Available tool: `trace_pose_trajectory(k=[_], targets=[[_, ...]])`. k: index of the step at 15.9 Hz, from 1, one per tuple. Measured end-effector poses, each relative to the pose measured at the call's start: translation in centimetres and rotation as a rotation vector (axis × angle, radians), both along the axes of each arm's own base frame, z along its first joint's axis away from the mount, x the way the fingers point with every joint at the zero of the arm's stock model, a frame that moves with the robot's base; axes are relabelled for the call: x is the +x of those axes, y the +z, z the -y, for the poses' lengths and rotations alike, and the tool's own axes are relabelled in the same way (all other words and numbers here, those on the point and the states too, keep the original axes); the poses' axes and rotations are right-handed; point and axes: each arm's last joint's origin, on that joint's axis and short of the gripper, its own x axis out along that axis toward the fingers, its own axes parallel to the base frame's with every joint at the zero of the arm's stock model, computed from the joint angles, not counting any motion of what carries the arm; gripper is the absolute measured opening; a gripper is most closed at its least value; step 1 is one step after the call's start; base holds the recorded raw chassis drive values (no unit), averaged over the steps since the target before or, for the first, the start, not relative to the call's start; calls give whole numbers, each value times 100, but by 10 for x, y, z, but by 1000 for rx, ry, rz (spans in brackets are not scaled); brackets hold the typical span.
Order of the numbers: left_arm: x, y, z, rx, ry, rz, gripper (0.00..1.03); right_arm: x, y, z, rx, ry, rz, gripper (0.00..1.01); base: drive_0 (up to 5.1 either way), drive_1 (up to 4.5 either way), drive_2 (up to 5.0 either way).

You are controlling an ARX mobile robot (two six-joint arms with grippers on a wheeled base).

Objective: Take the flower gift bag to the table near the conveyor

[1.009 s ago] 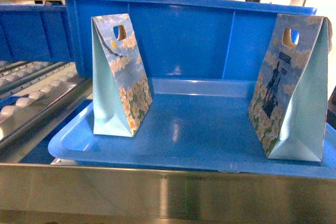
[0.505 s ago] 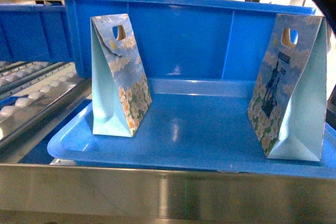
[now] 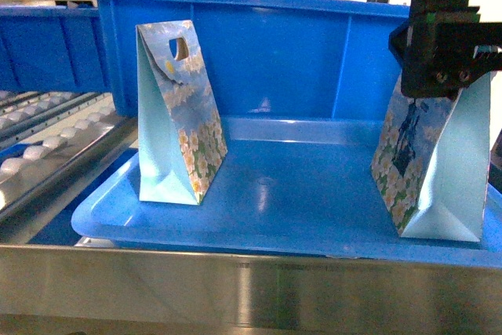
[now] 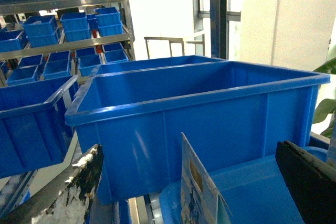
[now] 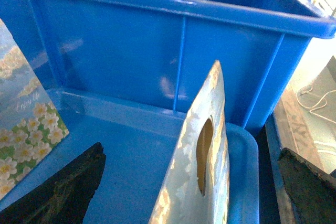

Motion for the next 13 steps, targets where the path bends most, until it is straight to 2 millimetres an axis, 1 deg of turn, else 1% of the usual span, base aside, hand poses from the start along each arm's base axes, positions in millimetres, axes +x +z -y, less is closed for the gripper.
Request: trace_pose_trajectory(k=[6,8,9,12,13], targets=[[0,0,0,0,0,0,98,11,-26,0,6,2,-111,98,0,0,0],[0,0,0,0,0,0,98,14,-31,1,6,6,-124,98,0,0,0],[0,0,0,0,0,0,98,15,-30,1,15,8,-113,93,0,0,0],[0,0,0,0,0,0,98,14,-30,1,18,11,-98,58,0,0,0],[0,0,0,0,0,0,98,14,-30,0,17,13,-100,51,0,0,0]])
